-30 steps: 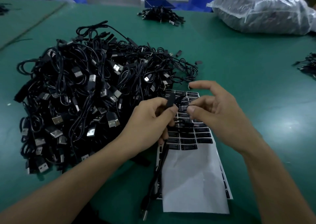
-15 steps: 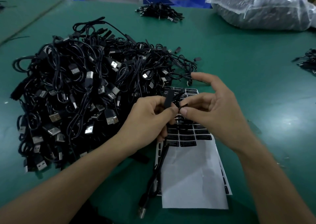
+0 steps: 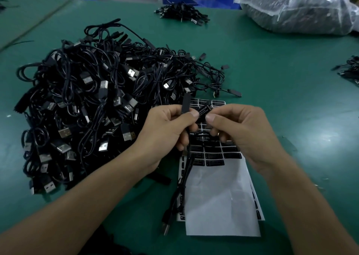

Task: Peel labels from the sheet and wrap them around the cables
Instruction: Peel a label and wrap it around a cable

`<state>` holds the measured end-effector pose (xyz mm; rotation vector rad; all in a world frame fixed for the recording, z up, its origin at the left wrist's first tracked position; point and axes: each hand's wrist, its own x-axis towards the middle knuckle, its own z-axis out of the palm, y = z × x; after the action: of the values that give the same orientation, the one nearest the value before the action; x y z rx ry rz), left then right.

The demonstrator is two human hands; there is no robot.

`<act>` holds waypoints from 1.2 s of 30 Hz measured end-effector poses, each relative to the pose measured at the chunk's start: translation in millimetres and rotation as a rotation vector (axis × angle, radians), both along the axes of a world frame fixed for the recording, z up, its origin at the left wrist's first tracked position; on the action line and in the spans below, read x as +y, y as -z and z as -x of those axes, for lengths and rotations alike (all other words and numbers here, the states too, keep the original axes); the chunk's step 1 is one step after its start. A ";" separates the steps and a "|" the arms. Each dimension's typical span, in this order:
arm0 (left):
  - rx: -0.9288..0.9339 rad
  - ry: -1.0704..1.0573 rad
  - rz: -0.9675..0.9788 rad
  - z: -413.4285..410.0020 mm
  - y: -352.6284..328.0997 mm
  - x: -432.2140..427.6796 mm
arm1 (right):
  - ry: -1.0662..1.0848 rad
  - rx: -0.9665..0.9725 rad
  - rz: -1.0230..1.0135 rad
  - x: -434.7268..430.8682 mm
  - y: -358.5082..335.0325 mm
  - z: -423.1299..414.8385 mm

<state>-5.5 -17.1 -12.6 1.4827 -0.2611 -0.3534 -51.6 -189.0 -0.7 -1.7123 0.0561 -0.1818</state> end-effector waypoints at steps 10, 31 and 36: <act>-0.005 0.029 -0.019 -0.4 1.4 -0.5 | 0.127 -0.053 -0.013 6.9 2.5 0.3; -0.005 0.082 -0.044 -0.7 0.3 2.5 | 0.191 -0.123 -0.066 8.2 0.3 1.2; -0.010 0.133 -0.065 -3.0 -1.0 6.2 | 0.157 -0.107 -0.102 8.4 1.0 1.9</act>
<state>-2.5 -10.9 -11.6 1.5356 -0.3602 -0.4645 -53.5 -180.6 -1.7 -1.5941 0.1191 -0.3805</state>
